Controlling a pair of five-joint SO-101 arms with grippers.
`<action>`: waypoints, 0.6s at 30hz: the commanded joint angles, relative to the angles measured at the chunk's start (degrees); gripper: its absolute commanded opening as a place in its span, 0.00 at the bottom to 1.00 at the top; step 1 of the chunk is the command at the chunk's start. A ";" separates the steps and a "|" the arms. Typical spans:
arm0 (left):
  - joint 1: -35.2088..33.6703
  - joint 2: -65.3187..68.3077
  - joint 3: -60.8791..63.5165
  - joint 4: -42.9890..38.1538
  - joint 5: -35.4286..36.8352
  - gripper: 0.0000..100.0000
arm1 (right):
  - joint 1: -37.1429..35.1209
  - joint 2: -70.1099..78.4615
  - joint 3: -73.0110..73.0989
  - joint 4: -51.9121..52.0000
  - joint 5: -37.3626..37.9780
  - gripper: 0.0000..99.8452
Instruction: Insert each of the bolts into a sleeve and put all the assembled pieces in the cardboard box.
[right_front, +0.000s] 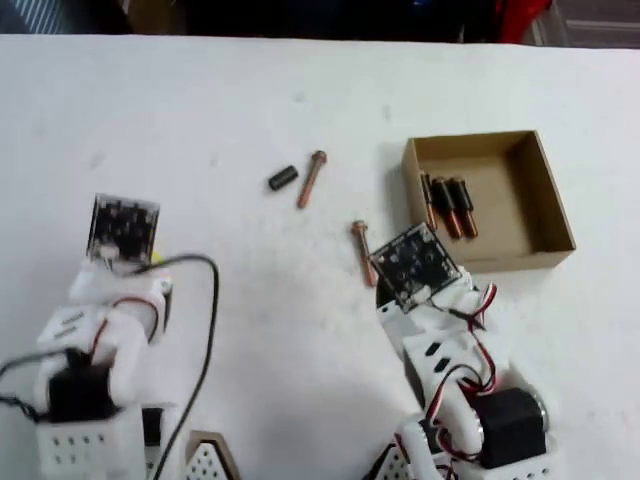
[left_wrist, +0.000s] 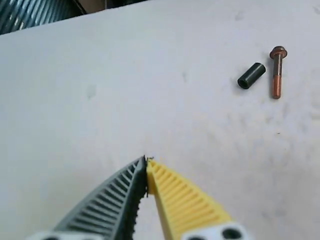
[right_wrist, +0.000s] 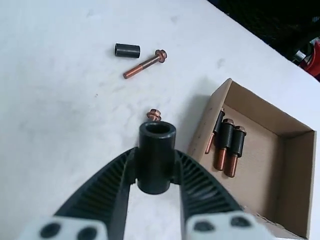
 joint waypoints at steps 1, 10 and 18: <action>1.19 10.33 -6.59 0.09 -0.35 0.02 | 1.89 -3.74 3.16 -4.26 -0.35 0.02; 11.38 27.74 -15.47 0.09 -0.09 0.02 | 6.55 -10.42 15.30 -14.29 -6.42 0.02; 19.03 43.12 -25.49 0.18 5.10 0.02 | 6.64 -16.92 25.49 -19.03 -9.32 0.02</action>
